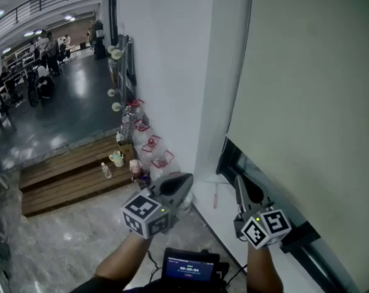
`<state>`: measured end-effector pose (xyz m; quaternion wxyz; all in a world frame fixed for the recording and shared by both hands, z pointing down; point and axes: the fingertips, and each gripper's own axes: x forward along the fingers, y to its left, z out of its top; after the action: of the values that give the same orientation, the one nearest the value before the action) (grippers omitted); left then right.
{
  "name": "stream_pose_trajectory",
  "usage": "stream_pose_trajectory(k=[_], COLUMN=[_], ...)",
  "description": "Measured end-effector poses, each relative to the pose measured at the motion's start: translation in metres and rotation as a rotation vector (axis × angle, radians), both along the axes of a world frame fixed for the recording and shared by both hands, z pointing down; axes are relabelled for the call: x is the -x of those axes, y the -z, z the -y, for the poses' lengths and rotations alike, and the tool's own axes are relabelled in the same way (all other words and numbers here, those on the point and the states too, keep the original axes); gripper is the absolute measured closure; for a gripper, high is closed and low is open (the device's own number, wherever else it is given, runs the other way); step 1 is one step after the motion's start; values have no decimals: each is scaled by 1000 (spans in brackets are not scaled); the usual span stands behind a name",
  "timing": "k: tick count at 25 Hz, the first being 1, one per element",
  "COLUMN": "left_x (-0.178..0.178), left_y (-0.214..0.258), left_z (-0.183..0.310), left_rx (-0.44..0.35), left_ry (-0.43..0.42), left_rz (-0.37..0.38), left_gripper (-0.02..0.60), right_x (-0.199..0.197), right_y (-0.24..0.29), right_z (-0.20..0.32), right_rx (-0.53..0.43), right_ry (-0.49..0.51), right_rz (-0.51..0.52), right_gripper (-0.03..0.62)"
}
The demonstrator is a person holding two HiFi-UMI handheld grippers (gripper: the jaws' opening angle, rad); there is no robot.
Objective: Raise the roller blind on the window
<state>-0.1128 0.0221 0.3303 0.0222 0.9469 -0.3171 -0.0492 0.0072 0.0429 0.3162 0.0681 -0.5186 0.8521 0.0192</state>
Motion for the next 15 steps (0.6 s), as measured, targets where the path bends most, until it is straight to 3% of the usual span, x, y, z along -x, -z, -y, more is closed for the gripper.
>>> stream_pose_trajectory(k=[6,15], left_x=[-28,-77], left_y=[4,12], left_z=[58,124], left_rx=[10,-4], left_ry=[3,58], left_rz=[-19,-3], left_gripper=[581,581], right_x=[-23,-70], right_y=[9,16], right_z=[56,123], right_rx=[-52,-42], right_ry=[-9,63], right_rz=[-36,-10], right_gripper=[589,588])
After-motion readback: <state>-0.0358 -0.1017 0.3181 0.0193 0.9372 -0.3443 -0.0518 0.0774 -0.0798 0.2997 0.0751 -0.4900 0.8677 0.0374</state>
